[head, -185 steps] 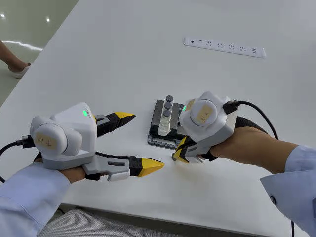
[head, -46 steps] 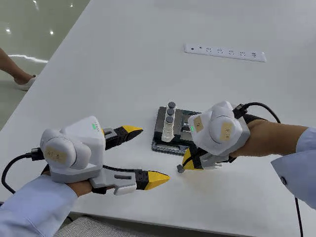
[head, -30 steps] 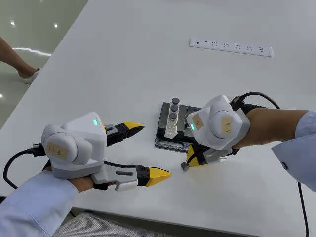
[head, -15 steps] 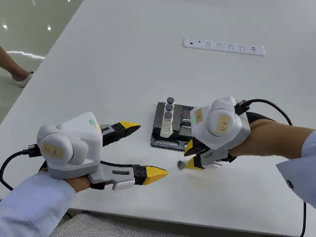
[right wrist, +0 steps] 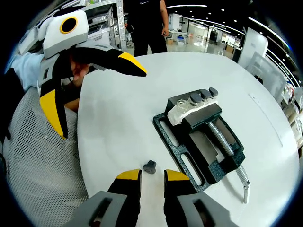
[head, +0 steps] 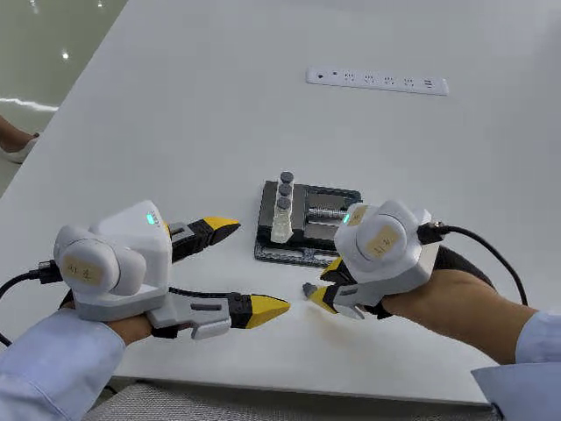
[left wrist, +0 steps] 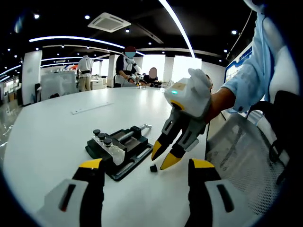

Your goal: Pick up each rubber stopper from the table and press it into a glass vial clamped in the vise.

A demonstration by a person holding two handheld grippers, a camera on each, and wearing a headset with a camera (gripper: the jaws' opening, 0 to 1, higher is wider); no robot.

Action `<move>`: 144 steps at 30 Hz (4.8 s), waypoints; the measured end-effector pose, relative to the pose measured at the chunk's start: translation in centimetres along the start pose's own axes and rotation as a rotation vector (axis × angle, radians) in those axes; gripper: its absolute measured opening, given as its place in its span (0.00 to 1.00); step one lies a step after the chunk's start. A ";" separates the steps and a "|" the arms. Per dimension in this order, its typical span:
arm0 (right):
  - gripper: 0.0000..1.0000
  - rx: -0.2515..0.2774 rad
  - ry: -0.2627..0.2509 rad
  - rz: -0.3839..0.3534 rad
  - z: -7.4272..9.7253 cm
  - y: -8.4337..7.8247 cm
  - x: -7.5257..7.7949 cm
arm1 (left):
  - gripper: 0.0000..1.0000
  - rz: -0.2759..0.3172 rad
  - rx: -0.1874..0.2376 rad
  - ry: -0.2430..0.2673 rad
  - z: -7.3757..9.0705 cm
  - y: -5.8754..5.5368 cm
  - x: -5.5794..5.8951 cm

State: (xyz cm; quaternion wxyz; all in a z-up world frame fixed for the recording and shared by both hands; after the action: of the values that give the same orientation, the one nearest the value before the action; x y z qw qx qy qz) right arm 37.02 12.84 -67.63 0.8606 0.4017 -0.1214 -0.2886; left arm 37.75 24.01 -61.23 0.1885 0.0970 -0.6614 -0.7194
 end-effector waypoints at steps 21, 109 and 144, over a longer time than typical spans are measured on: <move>0.09 0.117 -0.175 -0.127 -0.4 -0.7 -0.7 | 0.68 -0.009 0.001 -0.015 -0.1 0.1 0.3; 0.08 -0.292 0.410 0.028 4.5 10.3 -1.7 | 0.03 -0.255 0.081 -0.197 -2.6 2.1 1.9; 0.10 -0.142 0.512 0.517 5.6 11.5 -2.7 | 0.02 0.134 0.169 -0.202 -1.7 2.5 1.8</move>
State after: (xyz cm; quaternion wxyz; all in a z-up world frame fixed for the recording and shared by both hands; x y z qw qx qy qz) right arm 36.99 16.86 -55.22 0.9333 0.3563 0.0207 0.0402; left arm 37.14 21.63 -58.75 0.1598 -0.0048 -0.7404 -0.6529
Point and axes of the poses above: the centre of the closed fingertips' face, and the gripper's own axes: z roughly backward along the fingers, x roughly to its right, y roughly out of its top, the point moved 4 cm from there along z, roughly backward along the fingers, and after that the axes turned 15 degrees about x, right-handed, at the moved point
